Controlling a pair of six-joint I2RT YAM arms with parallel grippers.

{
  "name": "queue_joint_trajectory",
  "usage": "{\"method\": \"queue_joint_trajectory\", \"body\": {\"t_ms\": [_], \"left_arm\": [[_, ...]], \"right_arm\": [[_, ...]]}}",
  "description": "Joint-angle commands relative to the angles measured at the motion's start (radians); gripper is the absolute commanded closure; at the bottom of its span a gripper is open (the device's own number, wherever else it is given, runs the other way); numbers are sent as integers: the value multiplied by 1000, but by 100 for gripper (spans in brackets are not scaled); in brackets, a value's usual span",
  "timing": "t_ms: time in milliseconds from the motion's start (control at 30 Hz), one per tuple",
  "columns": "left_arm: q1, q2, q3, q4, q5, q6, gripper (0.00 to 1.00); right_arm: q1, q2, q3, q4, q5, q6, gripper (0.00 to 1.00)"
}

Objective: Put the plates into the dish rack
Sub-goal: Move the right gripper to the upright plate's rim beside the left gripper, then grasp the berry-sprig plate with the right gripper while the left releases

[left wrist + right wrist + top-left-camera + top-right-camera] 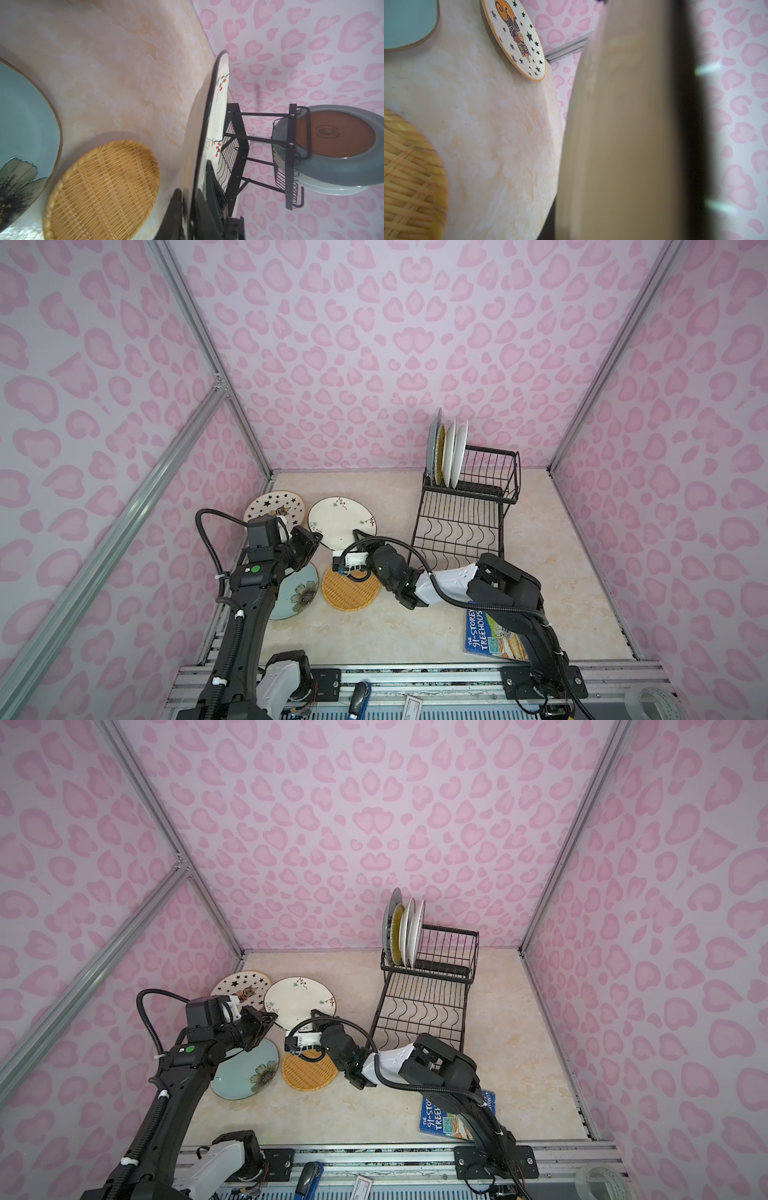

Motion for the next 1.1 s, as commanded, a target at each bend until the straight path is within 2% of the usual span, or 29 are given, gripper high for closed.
{"method": "queue_joint_trajectory", "body": {"t_ms": [0,67,300,367,500,667,833,1067], "left_arm": [[0,-2,-5,41,47,-2,70],[0,2,-1,40,50,1,58],[2,-1,35,43,72,26,24],[1,-15,45,49,68,34,1],[1,-50,56,74,59,31,2],[2,-77,104,101,99,27,2],[4,-156,82,126,104,-17,2],[11,-269,46,70,114,6,2]], "right_arm": [[-7,-16,13,63,60,75,100],[-12,-17,12,56,64,80,100],[-17,-29,11,38,71,106,100],[-18,-38,11,17,75,125,100],[-26,-46,26,-29,105,171,100],[-26,-65,47,-114,119,231,100],[-26,-85,85,-228,133,308,100],[-23,-129,133,-370,161,447,100]]}}
